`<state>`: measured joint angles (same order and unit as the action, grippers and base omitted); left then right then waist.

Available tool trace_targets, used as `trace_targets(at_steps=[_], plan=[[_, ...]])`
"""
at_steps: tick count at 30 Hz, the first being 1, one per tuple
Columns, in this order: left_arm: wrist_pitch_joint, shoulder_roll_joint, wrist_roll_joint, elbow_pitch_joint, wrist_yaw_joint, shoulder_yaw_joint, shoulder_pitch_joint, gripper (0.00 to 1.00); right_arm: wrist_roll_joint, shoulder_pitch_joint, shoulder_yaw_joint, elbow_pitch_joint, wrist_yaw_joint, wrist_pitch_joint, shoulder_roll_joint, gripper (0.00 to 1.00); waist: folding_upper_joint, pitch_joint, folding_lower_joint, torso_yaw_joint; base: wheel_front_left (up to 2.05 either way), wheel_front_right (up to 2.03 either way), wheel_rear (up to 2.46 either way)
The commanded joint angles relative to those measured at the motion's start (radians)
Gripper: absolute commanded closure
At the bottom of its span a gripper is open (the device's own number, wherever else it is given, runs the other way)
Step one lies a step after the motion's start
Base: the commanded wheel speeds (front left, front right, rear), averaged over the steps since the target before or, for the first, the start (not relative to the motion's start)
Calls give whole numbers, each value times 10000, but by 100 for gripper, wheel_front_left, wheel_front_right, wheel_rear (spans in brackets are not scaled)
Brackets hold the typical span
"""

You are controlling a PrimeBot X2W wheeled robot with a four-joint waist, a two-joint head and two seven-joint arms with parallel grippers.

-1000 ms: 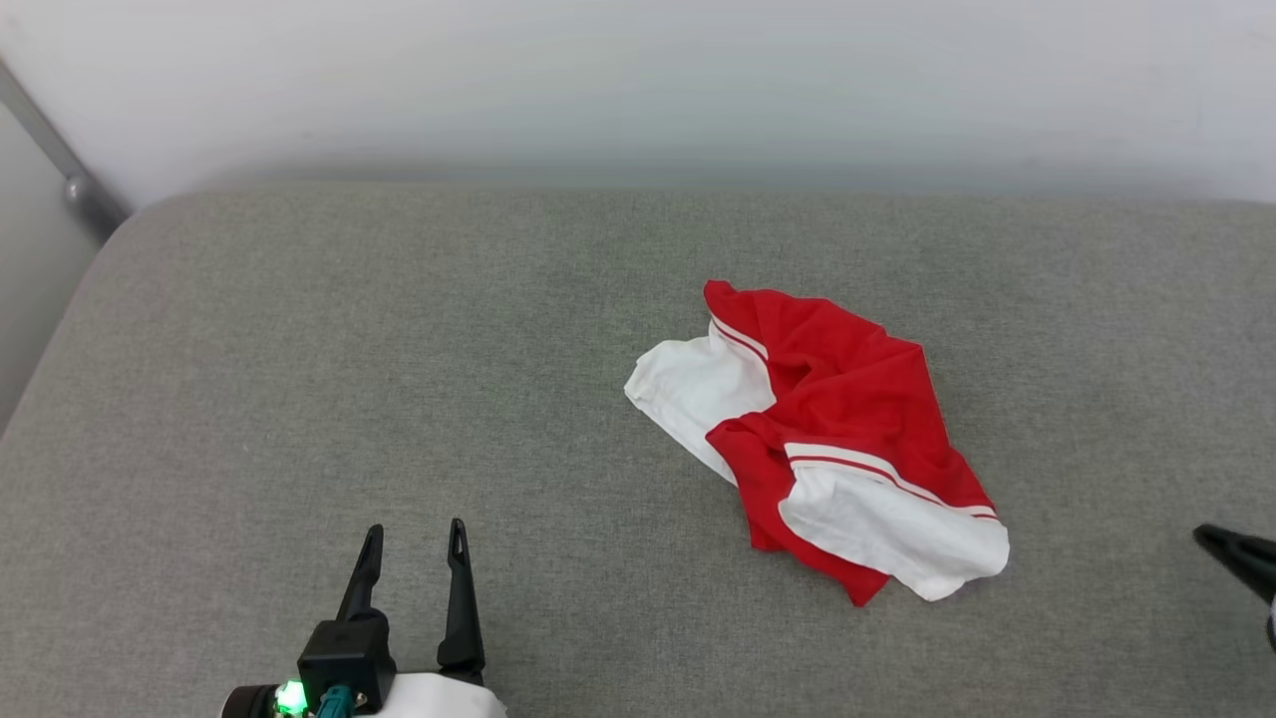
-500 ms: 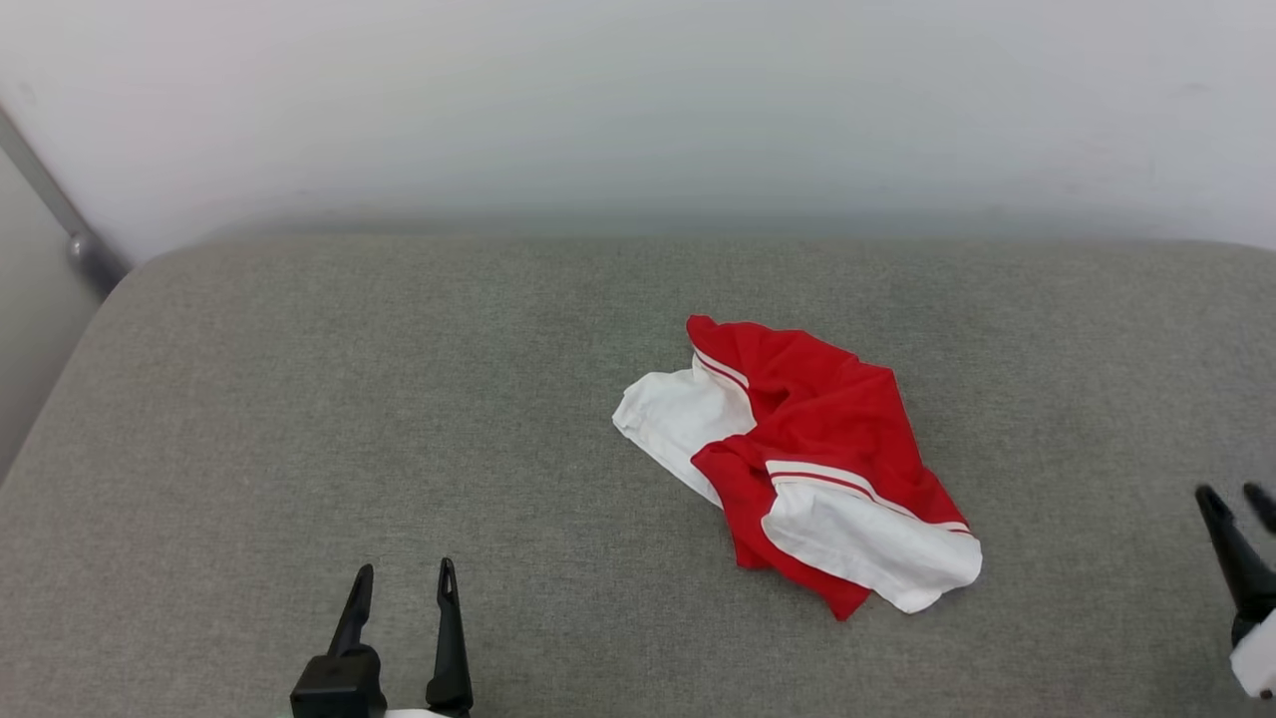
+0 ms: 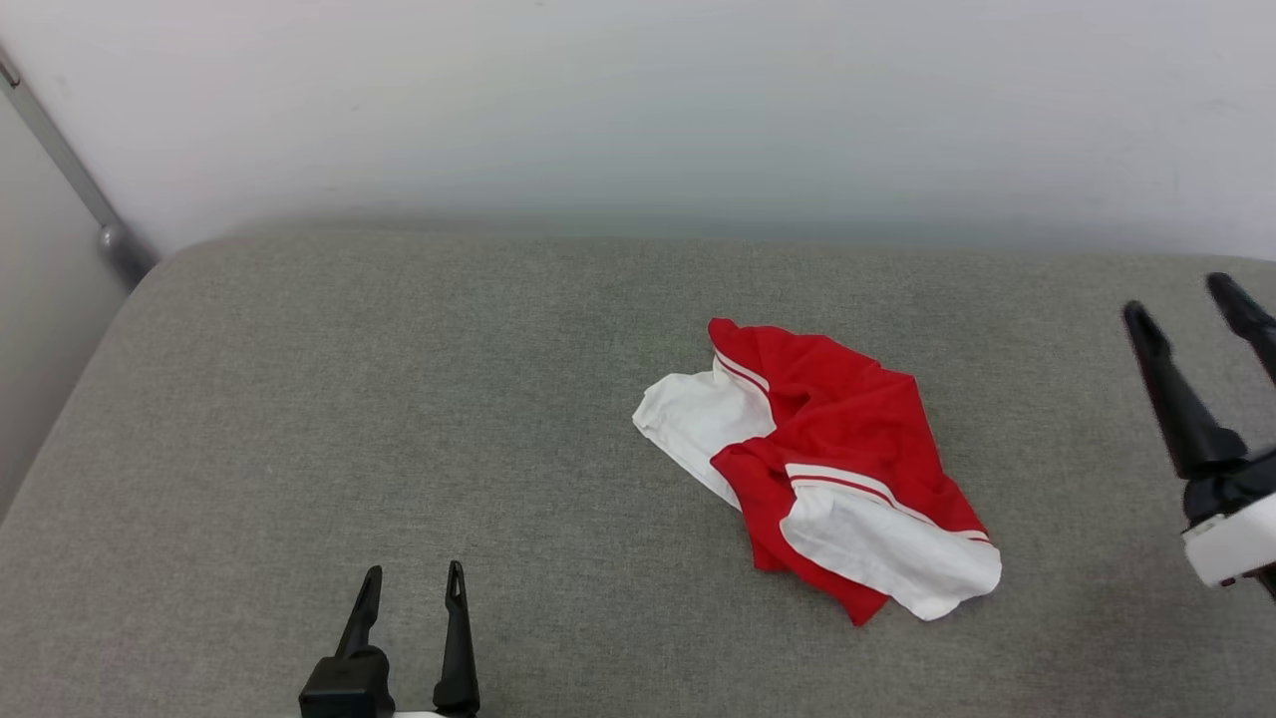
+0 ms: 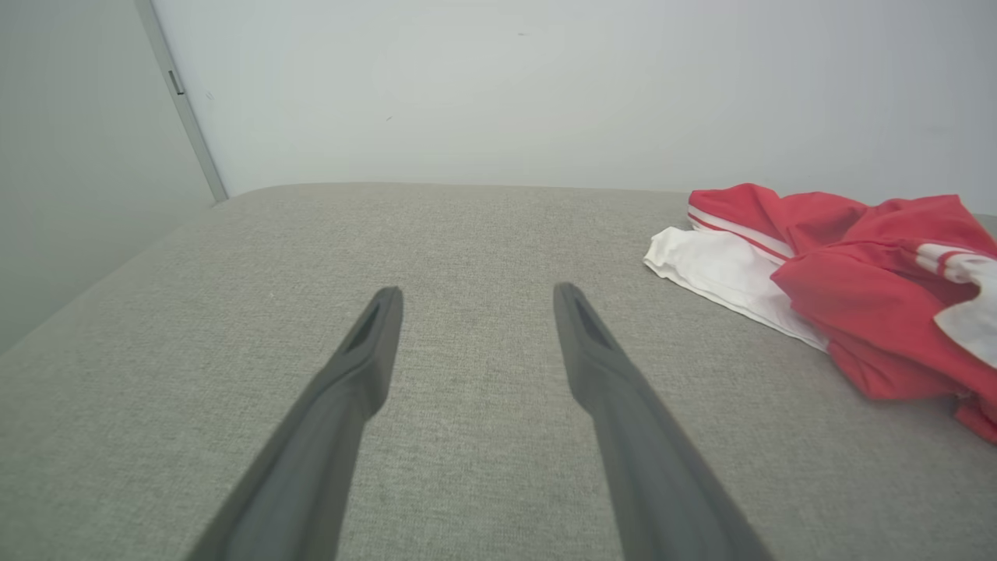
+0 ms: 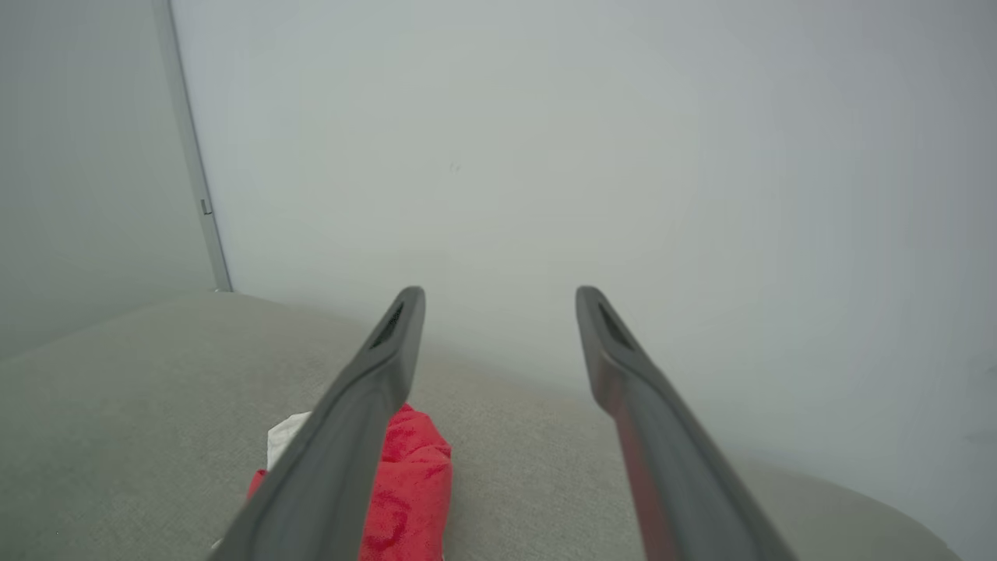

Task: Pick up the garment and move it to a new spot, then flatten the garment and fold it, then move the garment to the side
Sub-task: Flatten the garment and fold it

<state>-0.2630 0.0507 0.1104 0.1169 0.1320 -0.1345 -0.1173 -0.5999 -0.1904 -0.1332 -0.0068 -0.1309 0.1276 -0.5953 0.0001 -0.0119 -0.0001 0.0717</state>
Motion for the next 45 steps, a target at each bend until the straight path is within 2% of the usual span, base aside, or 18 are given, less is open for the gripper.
trace_targets(at_steps=[1, 5, 9, 13, 16, 22, 27, 32, 35, 36, 37, 38, 45], plan=[[-27, -4, 25, -15, 7, -29, 51, 0, 16, -195, -231, -292, 5, -309, -186, 0, -1, -44, 1, 54, 0, 0, 0], [-27, -4, 62, -8, -9, -64, 177, 0, 101, -1008, -2029, -1439, 5, -2018, -1351, 0, -1, -212, 1, 185, 0, 0, 0], [-27, -2, 100, 20, -15, -167, 344, 0, -494, -1906, -4104, -1818, 8, -4351, -2414, 0, -1, -419, 1, 375, 0, 0, 0], [-27, -3, 158, -21, 56, -249, 527, 0, -1344, -2702, -5799, -1682, 5, -6554, -3035, 0, -1, -696, 1, 550, 0, 0, 0], [-27, -4, 173, -60, 89, -328, 683, 0, -1685, -3385, -6806, -1317, 5, -7654, -3273, 0, -1, -948, 1, 669, 0, 0, 0], [-27, -4, 295, -75, 175, -507, 1037, 0, -2297, -4644, -8480, -384, 5, -8360, -3127, 0, -1, -1593, 1, 929, 0, 0, 0], [-27, -3, 441, -95, 295, -718, 1346, 0, -2541, -5441, -9858, 150, 5, -8252, -2946, 0, -1, -2108, 1, 1175, 0, 0, 0], [-27, -3, 553, -51, 373, -839, 1546, 0, -2741, -5794, -11078, 722, 5, -8162, -2844, 0, -1, -2422, 1, 1347, 0, 0, 0], [-26, -4, 600, -42, 446, -865, 1616, 0, -2867, -5624, -11439, 899, 3, -8264, -2734, 0, -1, -2477, 1, 1383, 0, 0, 0], [-26, -4, 593, -38, 463, -871, 1624, 0, -2897, -5609, -11498, 917, 3, -8252, -2713, 16, -1, -2481, 1, 1379, 0, 0, 0], [-26, -4, 588, -25, 473, -863, 1628, 0, -2904, -5595, -11538, 941, 3, -8215, -2687, 66, -1, -2468, 1, 1369, 0, 0, 0], [-26, -1, 597, -6, 481, -846, 1613, 0, -2929, -5593, -11559, 946, 3, -8199, -2692, 100, -1, -2436, 1, 1348, 0, 0, 0], [-26, -3, 581, 94, 509, -665, 1278, 0, -3082, -5823, -11484, 810, 3, -7398, -3058, 100, -1, -1822, 1, 1053, 0, 0, 0]])
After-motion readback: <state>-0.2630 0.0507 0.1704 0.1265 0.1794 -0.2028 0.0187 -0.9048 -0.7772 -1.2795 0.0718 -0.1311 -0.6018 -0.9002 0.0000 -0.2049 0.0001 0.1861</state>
